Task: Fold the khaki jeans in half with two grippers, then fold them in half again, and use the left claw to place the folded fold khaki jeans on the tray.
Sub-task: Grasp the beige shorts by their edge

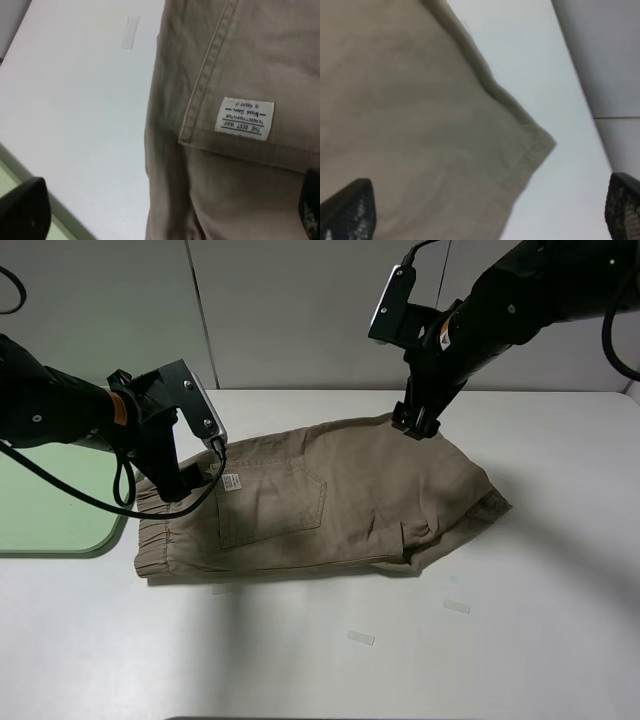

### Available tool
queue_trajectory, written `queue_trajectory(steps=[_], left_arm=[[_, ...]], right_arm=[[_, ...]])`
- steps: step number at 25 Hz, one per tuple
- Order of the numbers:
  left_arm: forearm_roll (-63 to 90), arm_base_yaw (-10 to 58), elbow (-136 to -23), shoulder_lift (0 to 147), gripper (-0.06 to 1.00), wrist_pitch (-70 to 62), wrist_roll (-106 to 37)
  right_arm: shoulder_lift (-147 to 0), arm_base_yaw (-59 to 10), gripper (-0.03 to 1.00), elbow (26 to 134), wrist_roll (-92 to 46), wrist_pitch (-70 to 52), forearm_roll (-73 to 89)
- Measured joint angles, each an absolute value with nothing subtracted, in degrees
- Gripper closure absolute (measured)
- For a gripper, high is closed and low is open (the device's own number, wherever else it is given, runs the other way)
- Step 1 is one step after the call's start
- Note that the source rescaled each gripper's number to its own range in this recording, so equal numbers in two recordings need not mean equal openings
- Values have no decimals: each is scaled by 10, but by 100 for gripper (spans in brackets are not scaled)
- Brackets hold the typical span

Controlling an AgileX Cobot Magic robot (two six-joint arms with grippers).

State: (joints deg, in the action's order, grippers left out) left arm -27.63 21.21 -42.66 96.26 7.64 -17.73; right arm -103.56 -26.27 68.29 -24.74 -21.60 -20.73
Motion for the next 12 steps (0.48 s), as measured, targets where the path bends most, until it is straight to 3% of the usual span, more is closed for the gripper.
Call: queue_trajectory(steps=[12], left_arm=[[-212, 212, -427, 890, -5, -28, -112]], right_arm=[[-980, -263, -3, 692, -192, -288, -65]])
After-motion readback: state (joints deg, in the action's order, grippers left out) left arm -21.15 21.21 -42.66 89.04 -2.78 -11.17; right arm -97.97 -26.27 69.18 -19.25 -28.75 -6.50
